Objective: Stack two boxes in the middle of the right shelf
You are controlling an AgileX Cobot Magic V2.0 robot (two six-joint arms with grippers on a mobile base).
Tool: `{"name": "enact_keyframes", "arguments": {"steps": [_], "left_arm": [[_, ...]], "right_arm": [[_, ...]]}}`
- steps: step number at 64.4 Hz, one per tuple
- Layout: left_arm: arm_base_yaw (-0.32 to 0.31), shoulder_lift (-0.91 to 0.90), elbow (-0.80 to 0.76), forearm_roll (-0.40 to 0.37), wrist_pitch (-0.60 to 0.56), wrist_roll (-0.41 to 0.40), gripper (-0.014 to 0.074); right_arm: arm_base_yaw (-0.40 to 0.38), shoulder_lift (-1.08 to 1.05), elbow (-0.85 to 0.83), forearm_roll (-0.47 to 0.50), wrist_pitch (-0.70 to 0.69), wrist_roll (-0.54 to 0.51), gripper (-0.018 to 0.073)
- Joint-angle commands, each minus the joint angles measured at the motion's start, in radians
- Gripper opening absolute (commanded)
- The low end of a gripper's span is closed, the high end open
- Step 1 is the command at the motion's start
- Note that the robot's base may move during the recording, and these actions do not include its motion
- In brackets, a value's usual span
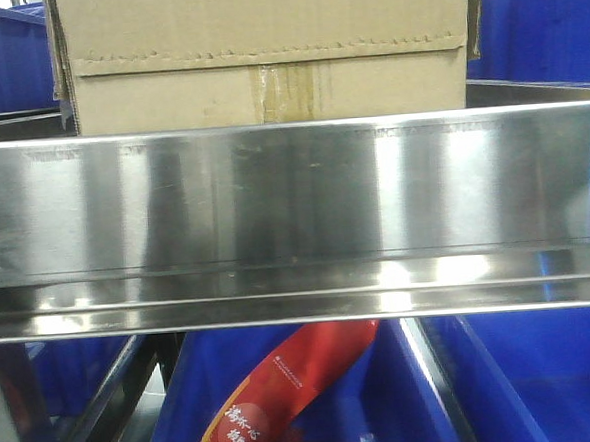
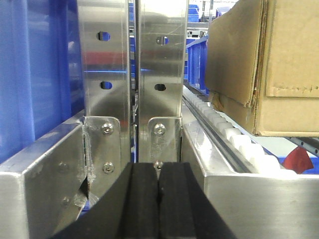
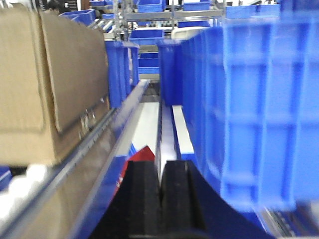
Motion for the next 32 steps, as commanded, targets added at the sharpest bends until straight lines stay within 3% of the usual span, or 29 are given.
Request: {"name": "enact_keyframes", "arguments": {"steps": [1,10,12,32], "left_arm": [[0.001,-0.007,-0.002,0.000,-0.013,0.002,-0.0111],[0.001,-0.007,-0.002,0.000,-0.013,0.002,-0.0111],[0.001,-0.007,-0.002,0.000,-0.013,0.002,-0.0111],[0.001,-0.007,-0.002,0.000,-0.013,0.002,-0.0111]], "right_arm": [[-0.007,-0.065,0.064,-0.015,-0.031,0.009,-0.0155],[-0.007,-0.168,0.118,-0.032,-0.026,0.009,-0.0155],[-0.007,-0.168,0.118,-0.045,0.025,0.009,-0.0155],[-0.007,-0.168,0.118,-0.074,0.035,0.009,-0.0155]]}}
